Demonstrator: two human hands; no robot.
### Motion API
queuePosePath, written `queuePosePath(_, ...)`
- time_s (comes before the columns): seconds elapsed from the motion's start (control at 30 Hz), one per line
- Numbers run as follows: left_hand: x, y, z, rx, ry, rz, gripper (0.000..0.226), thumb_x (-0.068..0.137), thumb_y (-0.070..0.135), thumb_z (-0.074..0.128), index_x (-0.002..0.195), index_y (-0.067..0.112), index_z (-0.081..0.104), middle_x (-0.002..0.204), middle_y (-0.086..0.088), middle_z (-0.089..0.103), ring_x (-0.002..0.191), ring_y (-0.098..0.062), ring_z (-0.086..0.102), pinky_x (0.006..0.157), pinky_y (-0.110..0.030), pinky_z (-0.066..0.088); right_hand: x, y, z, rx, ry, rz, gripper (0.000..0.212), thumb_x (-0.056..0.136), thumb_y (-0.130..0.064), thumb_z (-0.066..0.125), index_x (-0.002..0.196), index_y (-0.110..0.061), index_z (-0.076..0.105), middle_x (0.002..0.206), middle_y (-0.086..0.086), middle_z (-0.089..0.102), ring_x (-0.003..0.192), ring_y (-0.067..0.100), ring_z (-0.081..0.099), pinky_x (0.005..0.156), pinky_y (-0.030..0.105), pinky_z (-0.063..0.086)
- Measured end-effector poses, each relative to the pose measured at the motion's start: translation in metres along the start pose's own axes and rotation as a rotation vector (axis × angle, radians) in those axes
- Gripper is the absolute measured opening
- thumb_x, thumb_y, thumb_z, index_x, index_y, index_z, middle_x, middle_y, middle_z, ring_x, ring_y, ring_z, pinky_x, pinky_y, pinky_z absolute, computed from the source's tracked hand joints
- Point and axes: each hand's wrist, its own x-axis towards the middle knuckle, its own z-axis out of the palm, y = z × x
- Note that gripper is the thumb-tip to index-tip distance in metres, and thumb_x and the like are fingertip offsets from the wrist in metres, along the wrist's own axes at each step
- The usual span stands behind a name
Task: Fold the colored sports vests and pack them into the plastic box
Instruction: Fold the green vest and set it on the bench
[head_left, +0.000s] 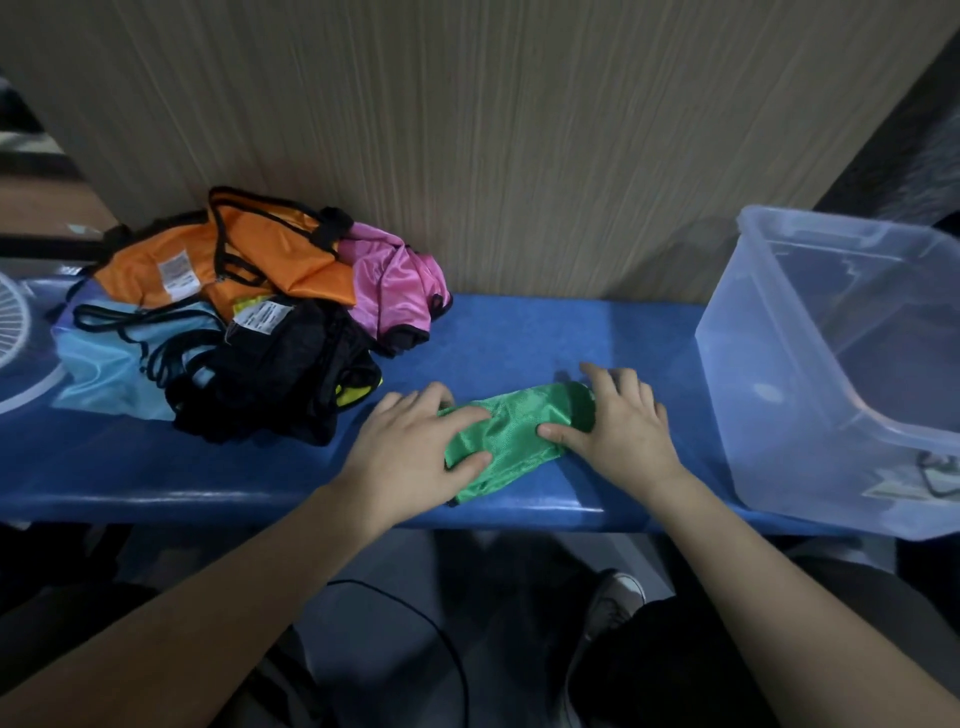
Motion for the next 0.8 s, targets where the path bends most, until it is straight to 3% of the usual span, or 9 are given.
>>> queuePosePath(0.13, 0.01, 0.003, -0.024, -0.083, -0.125, -0.096, 0.073, 0.075, 0.087, 0.021, 0.114, 0.048, 0.069, 0.092, 0.011, 0.065, 0.097, -0.01, 0.063, 0.092, -0.032, 0.038, -0.002, -0.001, -0.016, 0.163, -0.013, 0.208, 0.075, 0.084, -0.072, 0.056, 0.138, -0.021, 0.044, 0.131, 0.009, 0.055, 0.124, 0.033, 0.051, 0.099, 0.048, 0.042)
queuePosePath(0.2, 0.016, 0.001, -0.032, -0.175, -0.09, -0.162, 0.063, 0.081, 0.083, 0.031, 0.088, 0.038, 0.075, 0.065, 0.008, 0.062, 0.079, -0.014, 0.064, 0.077, -0.03, 0.041, -0.002, 0.003, -0.022, 0.26, -0.085, 0.275, 0.067, 0.087, -0.065, 0.057, 0.134, -0.018, 0.047, 0.124, 0.009, 0.063, 0.12, 0.033, 0.056, 0.095, 0.045, 0.046)
queuePosePath(0.27, 0.023, -0.003, -0.032, -0.27, -0.091, -0.266, 0.052, 0.086, 0.077, 0.043, 0.077, 0.032, 0.069, 0.058, 0.007, 0.059, 0.067, -0.012, 0.062, 0.064, -0.029, 0.042, -0.003, 0.003, -0.023, 0.326, -0.11, 0.289, 0.066, 0.085, -0.06, 0.063, 0.132, -0.017, 0.049, 0.12, 0.007, 0.066, 0.118, 0.031, 0.057, 0.095, 0.044, 0.048)
queuePosePath(0.4, 0.043, 0.0, -0.017, -0.478, -0.163, -0.388, 0.031, 0.085, 0.058, 0.067, 0.101, 0.032, 0.071, 0.087, 0.013, 0.073, 0.085, -0.005, 0.068, 0.07, -0.024, 0.048, -0.003, -0.008, -0.021, 0.398, -0.108, 0.275, 0.069, 0.081, -0.051, 0.073, 0.135, -0.017, 0.046, 0.113, 0.008, 0.067, 0.112, 0.029, 0.06, 0.09, 0.038, 0.049)
queuePosePath(0.57, 0.072, 0.01, -0.003, -0.659, -0.303, -0.409, 0.063, 0.079, 0.044, 0.082, 0.132, 0.019, 0.061, 0.109, 0.006, 0.072, 0.1, -0.01, 0.067, 0.093, -0.029, 0.052, 0.005, -0.023, -0.013, 0.493, -0.106, 0.209, 0.068, 0.079, -0.033, 0.079, 0.136, -0.021, 0.042, 0.103, 0.004, 0.066, 0.104, 0.026, 0.062, 0.086, 0.037, 0.051)
queuePosePath(0.6, 0.077, 0.013, -0.004, -0.699, -0.324, -0.421, 0.063, 0.079, 0.039, 0.082, 0.133, 0.017, 0.06, 0.108, 0.005, 0.071, 0.097, -0.011, 0.068, 0.089, -0.026, 0.053, 0.007, -0.026, -0.011, 0.52, -0.093, 0.181, 0.066, 0.08, -0.026, 0.078, 0.135, -0.021, 0.043, 0.097, 0.002, 0.065, 0.101, 0.024, 0.062, 0.084, 0.036, 0.051)
queuePosePath(0.7, 0.088, 0.014, -0.006, -0.904, -0.369, -0.46, 0.031, 0.086, 0.022, 0.078, 0.111, 0.022, 0.059, 0.09, 0.007, 0.068, 0.075, -0.003, 0.066, 0.055, -0.009, 0.049, 0.016, -0.031, -0.006, 0.663, -0.059, 0.154, 0.065, 0.079, -0.008, 0.076, 0.134, -0.021, 0.044, 0.085, -0.008, 0.059, 0.091, 0.018, 0.062, 0.084, 0.036, 0.052)
queuePosePath(0.8, 0.095, 0.012, -0.006, -1.04, -0.359, -0.497, 0.022, 0.088, 0.009, 0.074, 0.104, 0.019, 0.062, 0.086, 0.003, 0.072, 0.063, -0.002, 0.069, 0.052, -0.013, 0.051, 0.031, -0.031, -0.002, 0.88, -0.053, 0.174, 0.069, 0.077, 0.003, 0.076, 0.133, -0.024, 0.046, 0.093, -0.008, 0.058, 0.09, 0.018, 0.063, 0.082, 0.037, 0.056)
